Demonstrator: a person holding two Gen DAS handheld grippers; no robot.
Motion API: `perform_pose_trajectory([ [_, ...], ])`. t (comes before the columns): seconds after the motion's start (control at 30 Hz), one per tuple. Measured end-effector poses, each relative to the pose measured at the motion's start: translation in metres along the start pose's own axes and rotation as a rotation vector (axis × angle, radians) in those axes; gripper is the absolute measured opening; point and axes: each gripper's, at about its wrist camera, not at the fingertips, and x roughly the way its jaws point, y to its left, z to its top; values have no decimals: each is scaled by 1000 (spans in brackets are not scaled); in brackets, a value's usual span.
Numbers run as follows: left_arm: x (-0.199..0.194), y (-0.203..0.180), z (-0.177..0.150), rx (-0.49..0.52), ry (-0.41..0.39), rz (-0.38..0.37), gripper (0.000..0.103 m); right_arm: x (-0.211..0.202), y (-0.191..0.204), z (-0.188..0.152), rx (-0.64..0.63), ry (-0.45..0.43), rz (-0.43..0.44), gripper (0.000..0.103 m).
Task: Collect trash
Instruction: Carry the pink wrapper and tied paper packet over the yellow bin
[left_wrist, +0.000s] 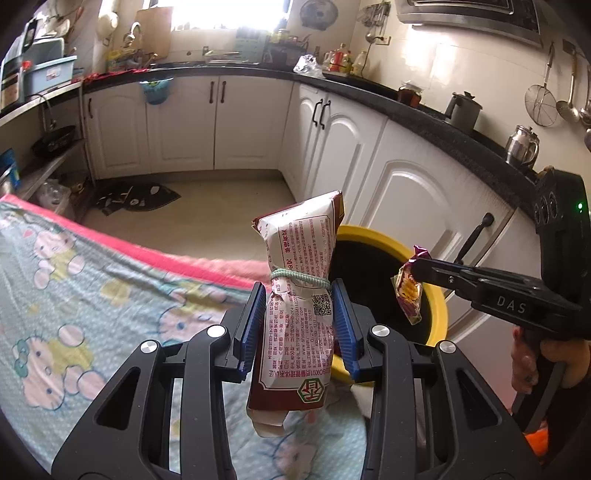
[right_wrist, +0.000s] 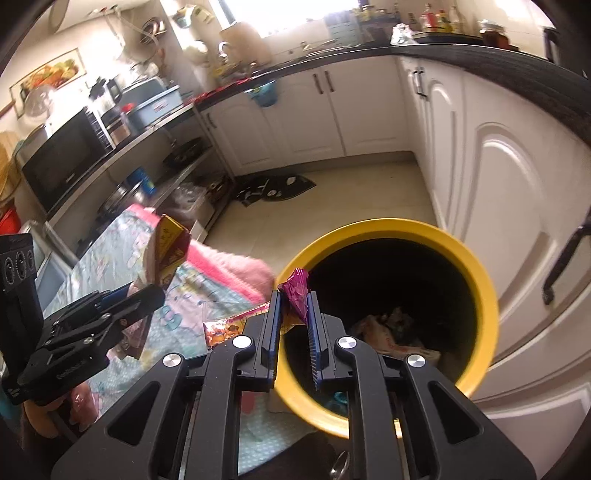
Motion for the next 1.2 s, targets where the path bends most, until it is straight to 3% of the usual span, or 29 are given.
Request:
perform_pose_trajectory([
  [0.37, 9, -24, 18, 7, -30, -26, 29, -14, -30, -2, 30, -62, -119, 14],
  [0.83, 32, -40, 25, -43, -41, -30, 30, -19, -43, -10, -22, -159, -266, 14],
  [1.2, 60, -49, 25, -60, -7, -31, 30, 1, -43, -20, -100, -131, -311, 16],
])
